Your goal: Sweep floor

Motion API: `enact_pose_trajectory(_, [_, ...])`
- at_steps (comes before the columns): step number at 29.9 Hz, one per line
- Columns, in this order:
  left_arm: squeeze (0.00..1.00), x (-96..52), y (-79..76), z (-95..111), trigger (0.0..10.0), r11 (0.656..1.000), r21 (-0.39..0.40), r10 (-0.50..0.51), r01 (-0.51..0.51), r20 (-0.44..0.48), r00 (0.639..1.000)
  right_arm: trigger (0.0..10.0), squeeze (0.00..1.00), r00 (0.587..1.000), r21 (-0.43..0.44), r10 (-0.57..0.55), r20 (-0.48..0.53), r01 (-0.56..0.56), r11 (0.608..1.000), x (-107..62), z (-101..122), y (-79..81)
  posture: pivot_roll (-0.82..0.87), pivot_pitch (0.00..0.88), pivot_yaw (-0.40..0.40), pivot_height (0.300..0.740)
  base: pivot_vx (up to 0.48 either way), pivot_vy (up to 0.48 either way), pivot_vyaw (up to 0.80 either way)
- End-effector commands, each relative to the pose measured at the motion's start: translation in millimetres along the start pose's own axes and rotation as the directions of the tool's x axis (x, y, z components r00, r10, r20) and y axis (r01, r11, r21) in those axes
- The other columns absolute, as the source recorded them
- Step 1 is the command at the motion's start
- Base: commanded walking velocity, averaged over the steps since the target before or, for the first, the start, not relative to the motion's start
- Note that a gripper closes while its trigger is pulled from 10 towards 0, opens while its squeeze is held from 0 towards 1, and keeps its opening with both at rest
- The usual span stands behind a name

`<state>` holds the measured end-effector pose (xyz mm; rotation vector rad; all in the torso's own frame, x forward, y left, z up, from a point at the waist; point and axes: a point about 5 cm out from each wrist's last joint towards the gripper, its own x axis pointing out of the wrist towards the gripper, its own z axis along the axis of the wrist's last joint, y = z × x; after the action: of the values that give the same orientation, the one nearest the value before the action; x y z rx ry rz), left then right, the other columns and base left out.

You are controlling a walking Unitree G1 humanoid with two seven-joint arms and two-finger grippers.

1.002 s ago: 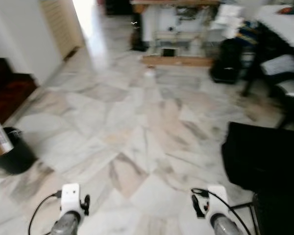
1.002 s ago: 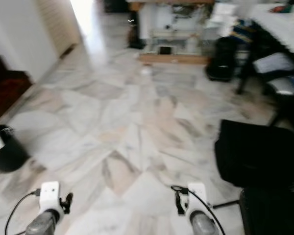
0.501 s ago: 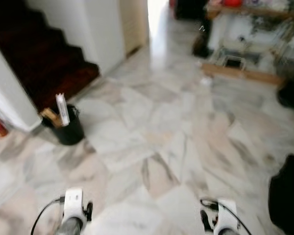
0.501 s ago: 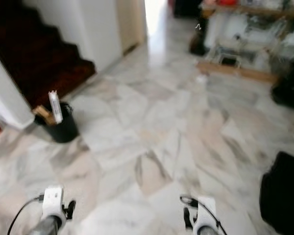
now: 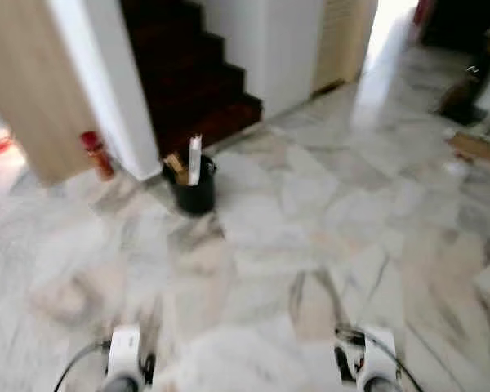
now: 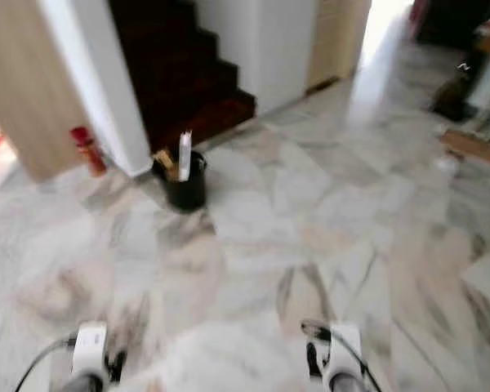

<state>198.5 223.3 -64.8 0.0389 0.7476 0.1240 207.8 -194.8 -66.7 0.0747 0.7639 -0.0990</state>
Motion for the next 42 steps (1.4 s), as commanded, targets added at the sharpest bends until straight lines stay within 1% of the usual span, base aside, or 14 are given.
enact_pose_trajectory(1, [0.00,1.7,-6.0,2.6,10.0,0.999,0.037,-0.019,0.019,-0.003,1.000,10.0,0.00,1.000,0.009,-0.009,-0.027,0.009,1.000,-2.6,-7.5,-5.7,0.03,0.025,-0.010,0.740,0.000,0.000,0.00])
enact_pose_trajectory(7, [0.00,1.4,-4.5,1.5,10.0,0.999,0.034,-0.017,0.017,-0.010,1.000,10.0,0.00,1.000,0.013,0.007,-0.028,-0.007,1.000,-2.5,-8.1,-3.4,0.03,0.032,-0.012,0.740,0.000,0.000,0.00])
enact_pose_trajectory(8, [0.00,1.3,-4.4,1.5,10.0,0.999,0.035,-0.017,0.017,-0.010,1.000,10.0,0.00,1.000,-0.015,0.003,-0.027,-0.003,1.000,-2.5,-7.6,-3.8,0.03,0.032,-0.012,0.740,0.000,0.000,0.00])
enact_pose_trajectory(9, [0.00,1.3,-4.4,1.4,10.0,0.999,0.035,-0.017,0.017,-0.010,1.000,10.0,0.00,1.000,-0.023,0.001,-0.026,-0.002,1.000,-2.5,-7.4,-4.0,0.03,0.032,-0.012,0.740,0.000,0.000,0.00])
enact_pose_trajectory(10, [0.00,1.2,-4.2,0.9,10.0,0.999,0.040,-0.017,0.017,-0.014,1.000,10.0,0.00,1.000,-0.004,0.002,-0.016,-0.002,1.000,-2.6,-7.1,-3.6,0.03,0.032,-0.012,0.740,0.000,0.000,0.00])
enact_pose_trajectory(11, [0.00,1.2,-4.0,0.5,10.0,0.999,0.044,-0.017,0.018,-0.017,1.000,10.0,0.00,1.000,-0.010,0.000,-0.014,0.000,1.000,-2.6,-7.0,-3.4,0.03,0.032,-0.012,0.740,0.000,0.000,0.00])
enact_pose_trajectory(14, [0.00,1.1,-3.9,0.1,10.0,0.999,0.043,-0.017,0.018,-0.019,1.000,10.0,0.00,1.000,-0.021,0.003,-0.018,-0.004,1.000,-2.5,-7.0,-3.0,0.03,0.039,-0.013,0.740,0.000,0.000,0.80])
enact_pose_trajectory(16, [0.00,1.1,-5.1,-0.1,10.0,0.998,0.059,-0.026,0.028,-0.022,0.999,10.0,0.00,1.000,-0.006,0.006,-0.020,-0.006,1.000,-2.5,-7.5,-2.6,0.03,0.040,-0.013,0.740,0.000,0.000,0.80])
enact_pose_trajectory(22, [0.00,1.1,-7.0,-0.3,10.0,0.995,0.090,-0.044,0.045,-0.024,0.999,10.0,0.00,1.000,-0.010,0.012,-0.017,-0.012,1.000,-2.3,-6.8,-1.7,0.03,0.043,-0.013,0.740,0.000,0.000,0.80])
enact_pose_trajectory(30, [0.00,0.9,-10.0,-1.3,10.0,0.993,0.102,-0.052,0.054,-0.026,0.998,10.0,0.00,1.000,-0.012,0.021,-0.016,-0.021,1.000,-2.0,-6.2,-0.6,0.03,0.048,-0.015,0.740,0.000,0.000,0.73])
enact_pose_trajectory(38, [0.00,1.3,-12.3,-0.7,10.0,0.992,0.111,-0.057,0.060,-0.026,0.998,10.0,0.00,0.999,-0.001,0.030,-0.021,-0.030,1.000,-1.7,-6.4,1.7,0.03,0.052,-0.016,0.740,0.000,0.000,0.00])
enact_pose_trajectory(42, [0.00,1.5,-12.7,-0.1,10.0,0.992,0.113,-0.057,0.060,-0.024,0.998,10.0,0.00,0.999,-0.020,0.035,-0.019,-0.036,0.999,-1.5,-5.7,2.3,0.03,0.053,-0.017,0.740,0.264,0.000,0.00])
